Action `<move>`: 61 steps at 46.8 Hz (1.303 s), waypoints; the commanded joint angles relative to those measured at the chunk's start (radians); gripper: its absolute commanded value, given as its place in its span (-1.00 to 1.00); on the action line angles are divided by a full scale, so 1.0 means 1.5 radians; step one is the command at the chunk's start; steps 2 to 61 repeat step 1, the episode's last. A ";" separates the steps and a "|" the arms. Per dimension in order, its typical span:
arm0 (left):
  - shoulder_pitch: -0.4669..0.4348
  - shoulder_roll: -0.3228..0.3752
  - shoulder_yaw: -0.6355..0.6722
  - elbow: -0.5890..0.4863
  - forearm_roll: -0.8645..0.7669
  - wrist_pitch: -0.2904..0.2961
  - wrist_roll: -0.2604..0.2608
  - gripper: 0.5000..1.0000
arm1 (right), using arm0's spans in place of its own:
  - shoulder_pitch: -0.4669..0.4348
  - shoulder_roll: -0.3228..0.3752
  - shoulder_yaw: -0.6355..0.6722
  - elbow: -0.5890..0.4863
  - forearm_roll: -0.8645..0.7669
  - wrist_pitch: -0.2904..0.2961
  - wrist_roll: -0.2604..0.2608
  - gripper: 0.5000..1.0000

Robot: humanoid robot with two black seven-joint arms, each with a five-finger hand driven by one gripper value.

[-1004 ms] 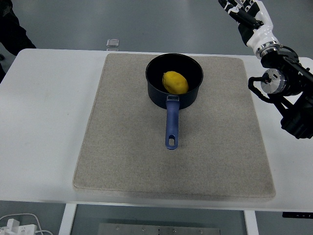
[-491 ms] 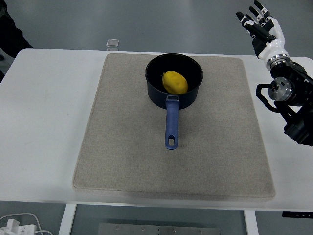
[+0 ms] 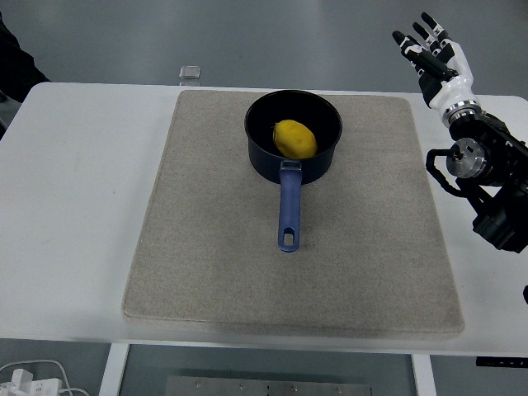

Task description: Put the potato in the blue pot

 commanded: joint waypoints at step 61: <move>0.000 0.000 0.000 0.001 0.000 0.000 0.000 0.99 | 0.000 0.003 -0.002 0.000 -0.001 0.000 0.000 0.65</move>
